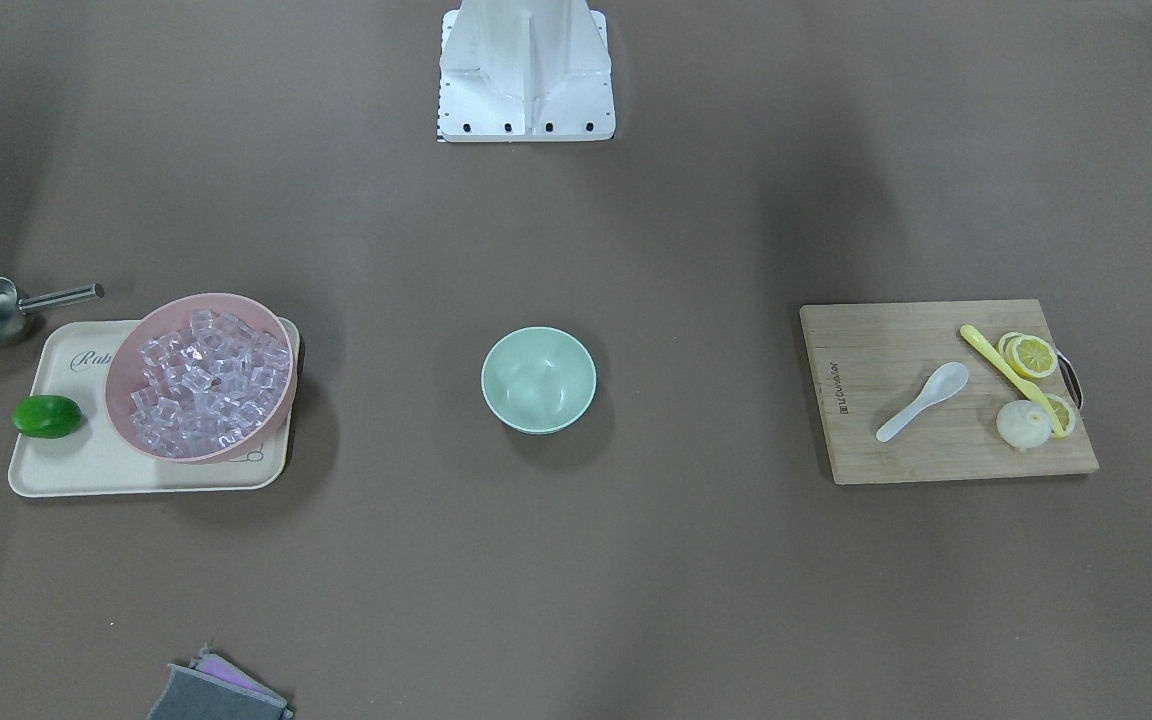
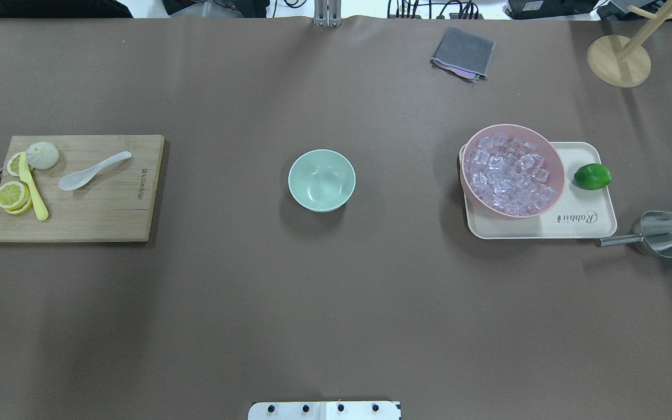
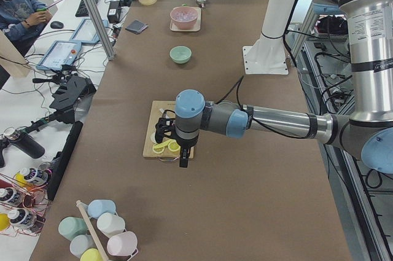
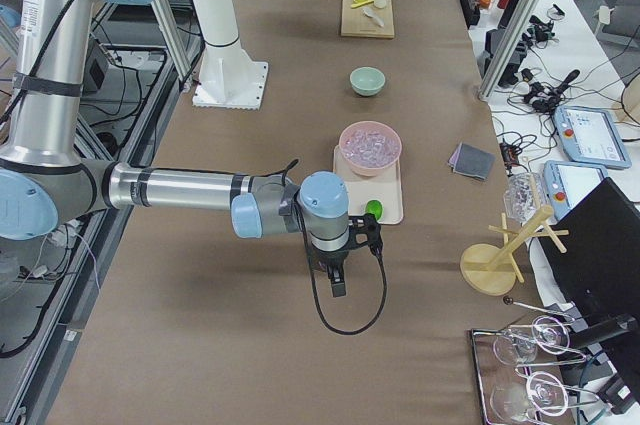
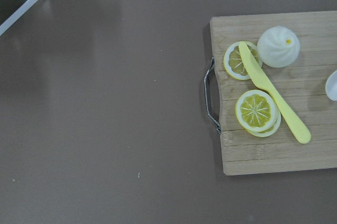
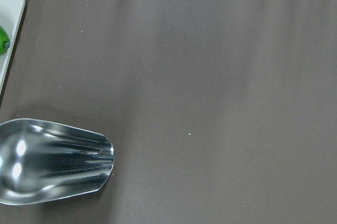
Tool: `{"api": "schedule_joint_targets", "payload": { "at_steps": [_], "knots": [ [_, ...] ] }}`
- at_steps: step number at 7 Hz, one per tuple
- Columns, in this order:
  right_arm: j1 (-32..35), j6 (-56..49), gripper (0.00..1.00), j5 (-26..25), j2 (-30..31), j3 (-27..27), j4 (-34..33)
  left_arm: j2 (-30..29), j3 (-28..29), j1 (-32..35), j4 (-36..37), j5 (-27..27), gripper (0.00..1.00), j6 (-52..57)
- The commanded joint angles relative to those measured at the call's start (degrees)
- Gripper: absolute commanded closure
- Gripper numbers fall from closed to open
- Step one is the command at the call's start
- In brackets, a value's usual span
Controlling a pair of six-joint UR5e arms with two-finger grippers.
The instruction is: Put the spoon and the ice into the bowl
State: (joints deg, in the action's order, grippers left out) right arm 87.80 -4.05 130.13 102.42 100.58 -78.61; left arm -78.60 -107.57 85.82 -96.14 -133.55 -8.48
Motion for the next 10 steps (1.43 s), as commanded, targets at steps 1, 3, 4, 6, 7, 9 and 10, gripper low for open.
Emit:
{"api": "schedule_joint_targets", "payload": {
  "at_steps": [1, 3, 4, 6, 7, 9, 10],
  "knots": [
    [0.0, 0.0, 0.0, 0.21, 0.23, 0.06, 0.04, 0.55, -0.35, -0.04, 0.16, 0.75, 0.02, -0.13],
    [0.0, -0.08, 0.0, 0.21, 0.23, -0.03, 0.21, 1.43, 0.16, -0.22, -0.01, 0.74, 0.02, -0.04],
    [0.0, -0.09, 0.0, 0.04, 0.23, 0.14, 1.26, 1.87, 0.34, -0.22, -0.36, 1.01, 0.02, -0.13],
    [0.0, 0.0, 0.0, 0.12, 0.15, 0.06, 2.23, 1.52, 0.52, -0.13, -0.71, 0.75, 0.02, -0.48],
    [0.0, -0.08, 0.0, -0.14, -0.03, -0.2, 2.23, 0.48, 0.69, -0.13, -0.63, 0.74, 0.02, -0.74],
    [-0.09, 0.18, 0.0, 0.56, 0.06, -0.47, 2.23, 0.03, 1.22, -0.13, -0.89, 0.05, 0.02, -1.18],
    [0.0, 0.09, 0.0, 0.47, 0.06, -0.47, 2.23, 0.11, 0.7, -0.13, -0.89, -0.05, 0.02, -3.8]
  ]
}}
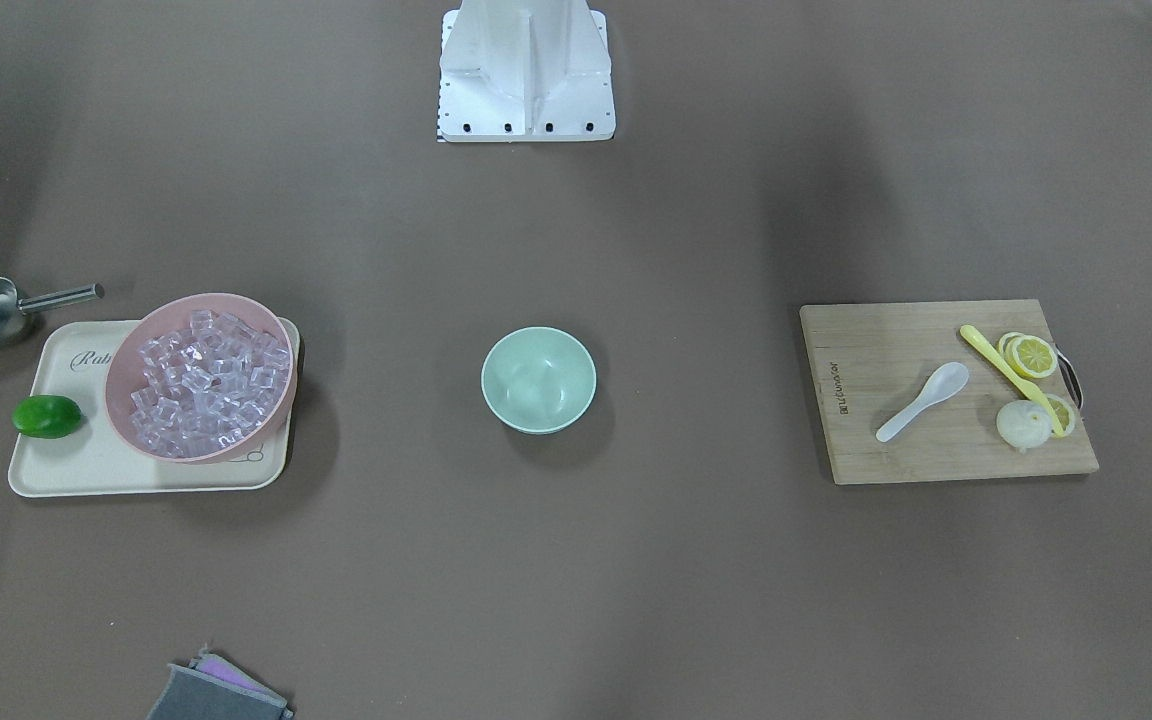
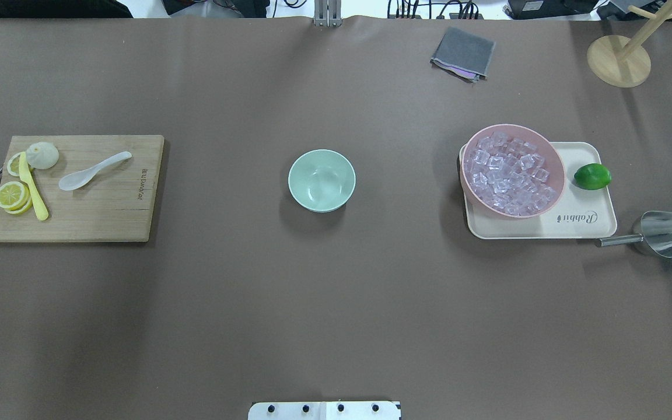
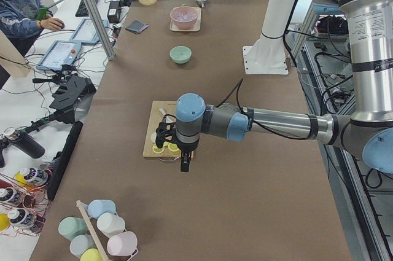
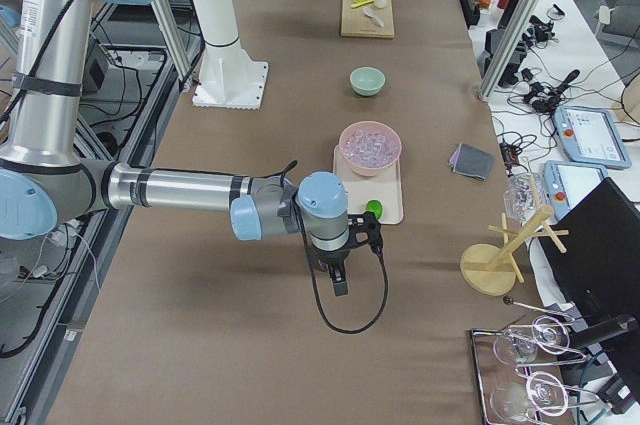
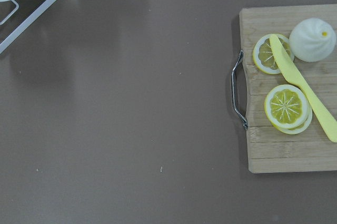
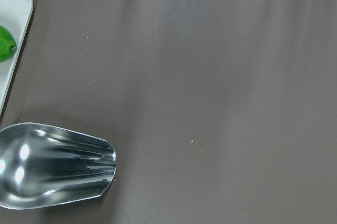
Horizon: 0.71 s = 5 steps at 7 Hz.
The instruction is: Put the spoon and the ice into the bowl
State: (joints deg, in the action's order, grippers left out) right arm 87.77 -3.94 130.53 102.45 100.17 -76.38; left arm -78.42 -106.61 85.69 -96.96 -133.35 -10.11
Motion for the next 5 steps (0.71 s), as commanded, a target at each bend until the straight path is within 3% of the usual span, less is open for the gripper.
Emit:
{"api": "schedule_joint_targets", "payload": {
  "at_steps": [1, 5],
  "knots": [
    [0.04, 0.16, 0.0, 0.34, 0.03, -0.06, 0.0, -0.32, -0.44, 0.0, -0.94, -0.16, 0.02, -2.45],
    [-0.05, 0.42, 0.0, 4.82, -0.32, 0.03, 0.01, -0.15, -0.88, -0.08, -2.62, -2.88, 0.02, -2.72]
  ]
}}
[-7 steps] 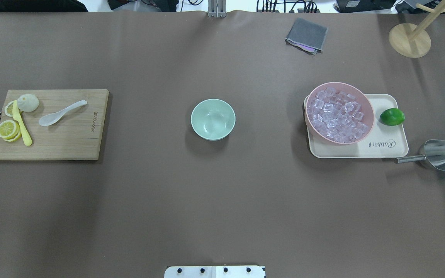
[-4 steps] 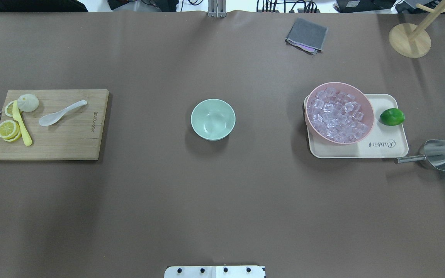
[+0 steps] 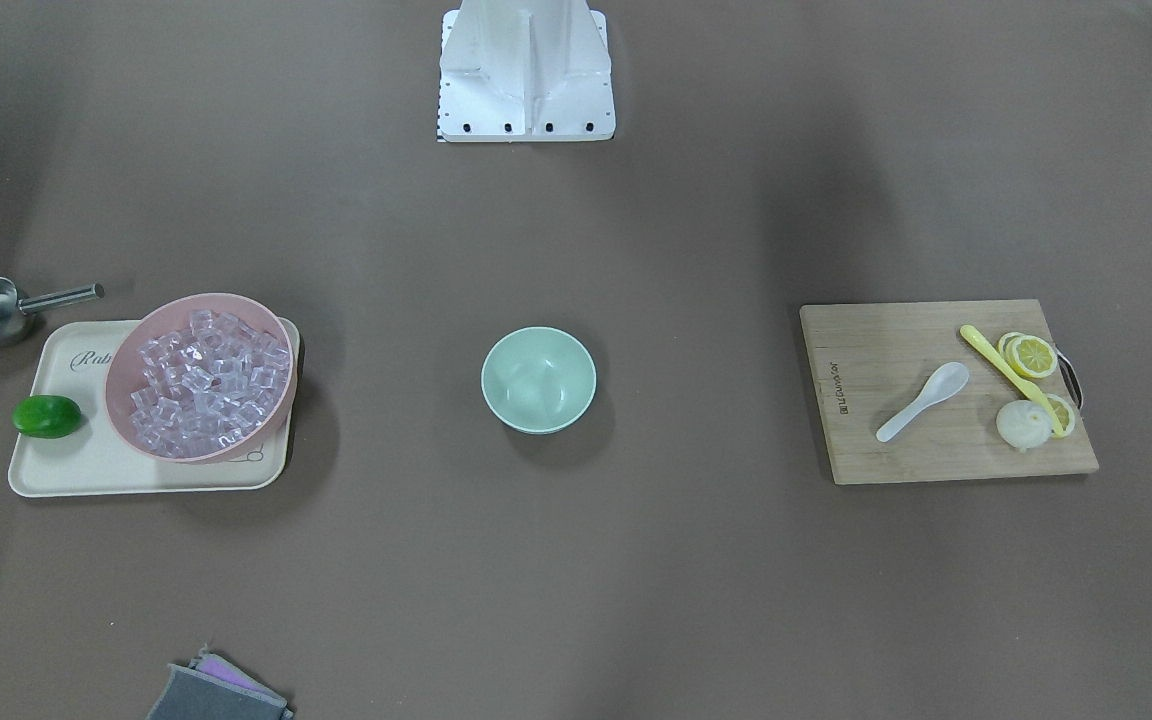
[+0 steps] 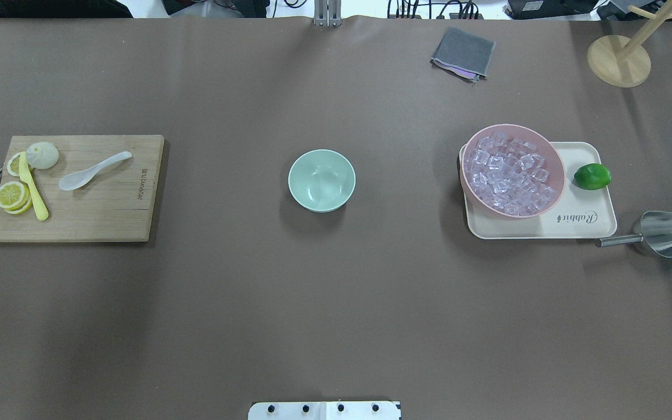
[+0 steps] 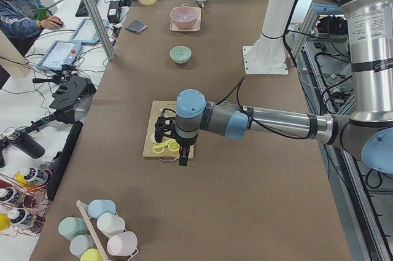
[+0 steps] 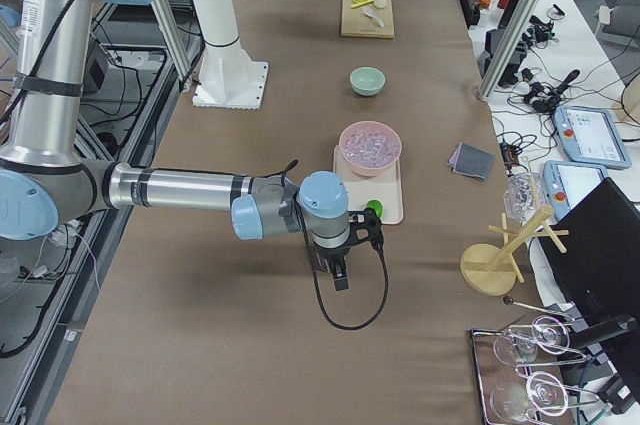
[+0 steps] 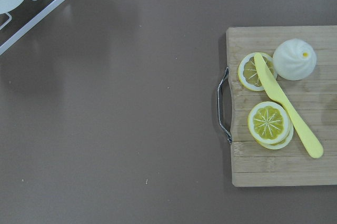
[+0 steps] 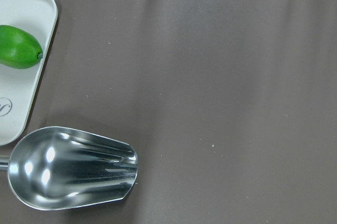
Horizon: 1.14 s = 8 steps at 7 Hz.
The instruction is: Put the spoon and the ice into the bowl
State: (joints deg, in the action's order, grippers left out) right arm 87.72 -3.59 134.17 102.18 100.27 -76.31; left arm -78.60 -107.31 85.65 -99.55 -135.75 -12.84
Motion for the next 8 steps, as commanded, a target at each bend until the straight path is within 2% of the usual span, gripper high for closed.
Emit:
{"api": "schedule_joint_targets", "payload": {
  "at_steps": [1, 2, 4, 6, 8],
  "knots": [
    [-0.01, 0.16, 0.0, 2.14, -0.05, -0.08, -0.06, -0.06, -0.27, -0.05, -0.82, -0.57, 0.02, 0.1],
    [-0.01, -0.01, 0.0, 2.67, -0.05, 0.1, 0.02, 0.55, -0.01, -0.14, -5.52, -0.57, 0.02, 0.1],
    [-0.01, -0.36, 0.0, 3.2, -0.31, 0.54, 0.11, 1.0, -0.09, -0.14, -6.8, -0.65, 0.02, -0.08],
    [-0.01, 0.25, 0.0, 3.64, 0.38, -0.25, 6.41, 0.47, -0.01, -0.57, -10.02, -2.14, 0.03, 0.1],
    [-0.27, 0.78, 0.0, 3.9, 0.13, -0.25, 6.53, 0.12, 0.25, -5.57, -18.1, -1.97, 0.03, 0.27]
  ]
}}
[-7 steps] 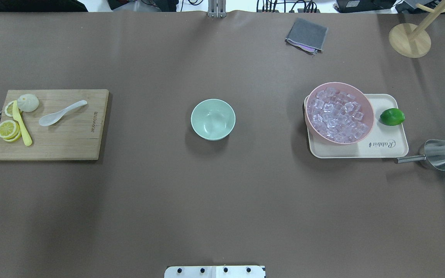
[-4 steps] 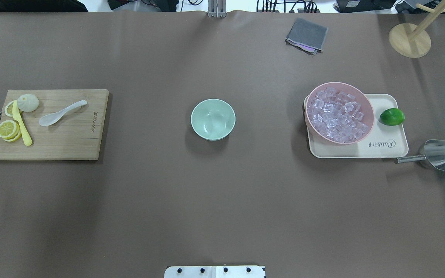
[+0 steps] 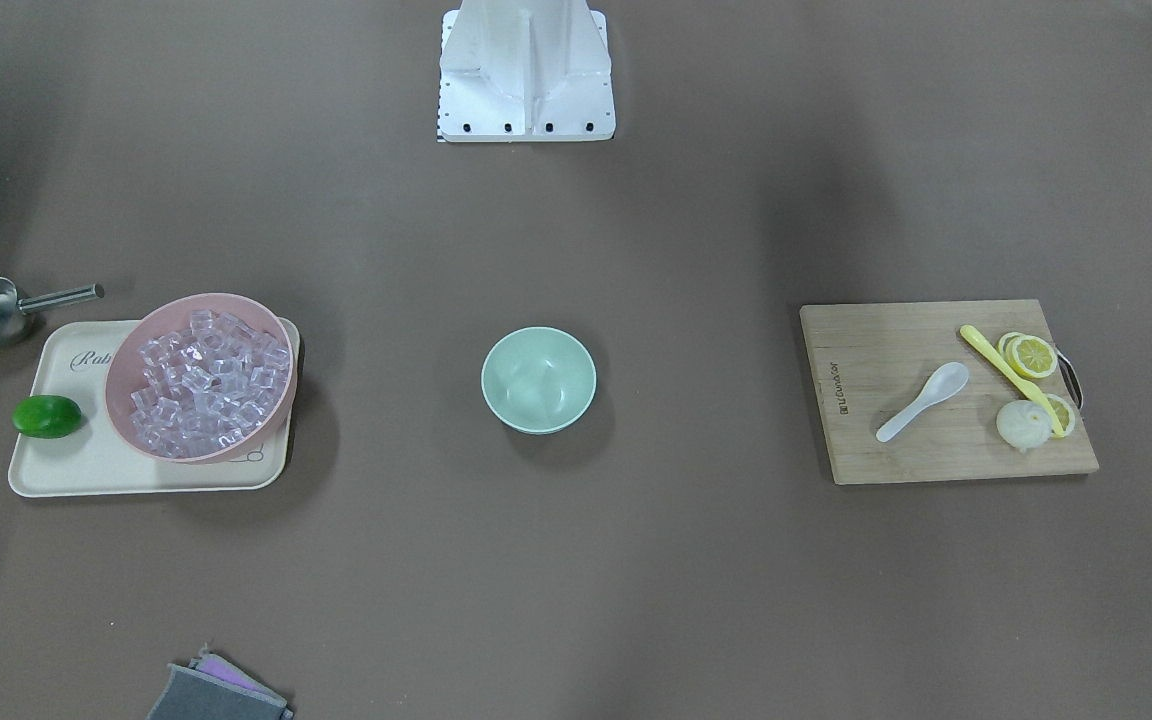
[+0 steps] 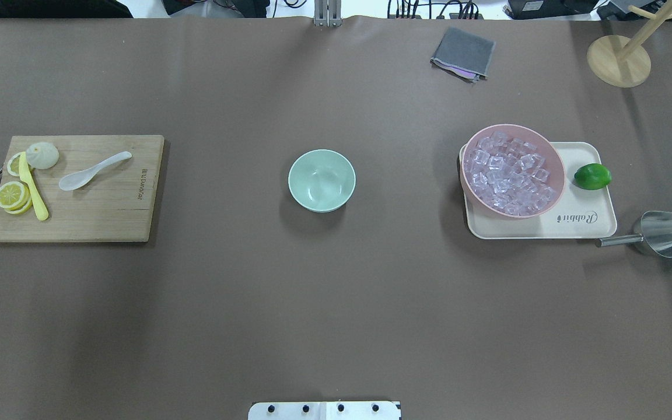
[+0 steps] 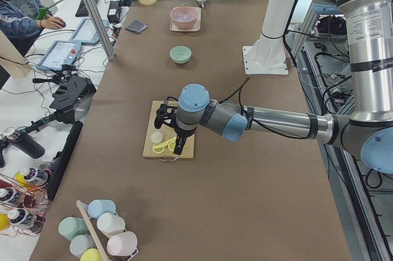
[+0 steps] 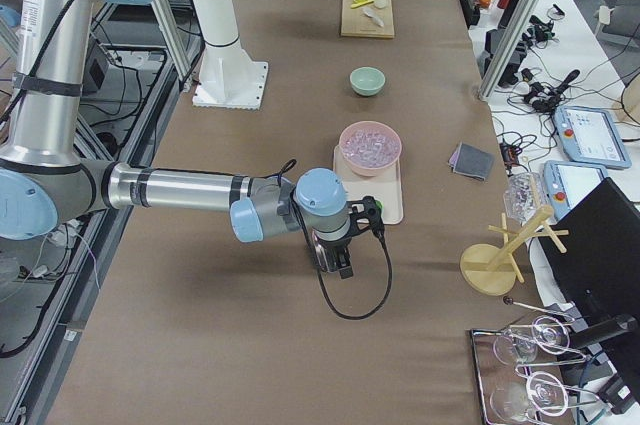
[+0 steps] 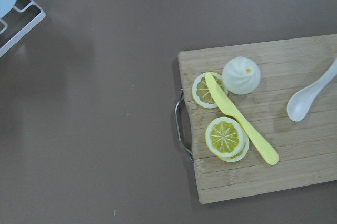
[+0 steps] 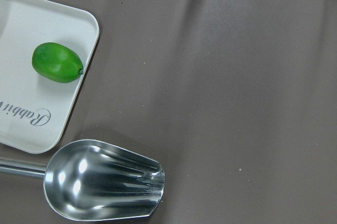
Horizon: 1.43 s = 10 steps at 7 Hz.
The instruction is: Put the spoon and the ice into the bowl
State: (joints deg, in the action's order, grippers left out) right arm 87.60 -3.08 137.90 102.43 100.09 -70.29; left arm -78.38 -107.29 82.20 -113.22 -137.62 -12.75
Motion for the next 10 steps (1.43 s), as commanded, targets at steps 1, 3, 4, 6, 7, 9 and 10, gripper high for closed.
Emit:
{"api": "schedule_joint_targets", "payload": {
  "at_steps": [1, 3, 4, 6, 7, 9, 10],
  "knots": [
    [-0.32, 2.8, 0.0, 0.61, -0.48, 0.28, 0.59, -0.54, 0.15, -5.0, -8.55, 0.33, 0.02, -0.26],
    [-2.33, 8.26, 0.0, 2.72, -2.05, 0.72, 0.86, -3.96, 0.77, -12.02, -9.12, 5.74, 0.03, 0.7],
    [-4.08, 9.31, 0.0, 2.64, -2.93, 0.64, 0.94, -6.93, 1.47, -16.94, -8.95, 10.05, 0.03, 0.71],
    [-6.29, 11.78, 0.0, 2.64, -5.13, 0.81, 1.03, -12.03, 5.58, -23.02, -9.03, 17.44, 0.12, 3.32],
    [-7.6, 12.22, 0.0, 2.55, -6.62, 0.72, 0.95, -14.5, 7.43, -25.49, -8.95, 18.26, 0.13, 3.52],
    [-10.85, 15.63, 0.0, 2.37, -8.64, 0.72, 1.03, -19.59, 11.12, -28.83, -8.95, 18.18, 0.22, 3.26],
    [-12.0, 16.78, 0.0, 2.29, -9.7, 0.72, 1.03, -21.97, 14.27, -30.16, -9.21, 18.09, 0.26, 3.34]
  ]
}}
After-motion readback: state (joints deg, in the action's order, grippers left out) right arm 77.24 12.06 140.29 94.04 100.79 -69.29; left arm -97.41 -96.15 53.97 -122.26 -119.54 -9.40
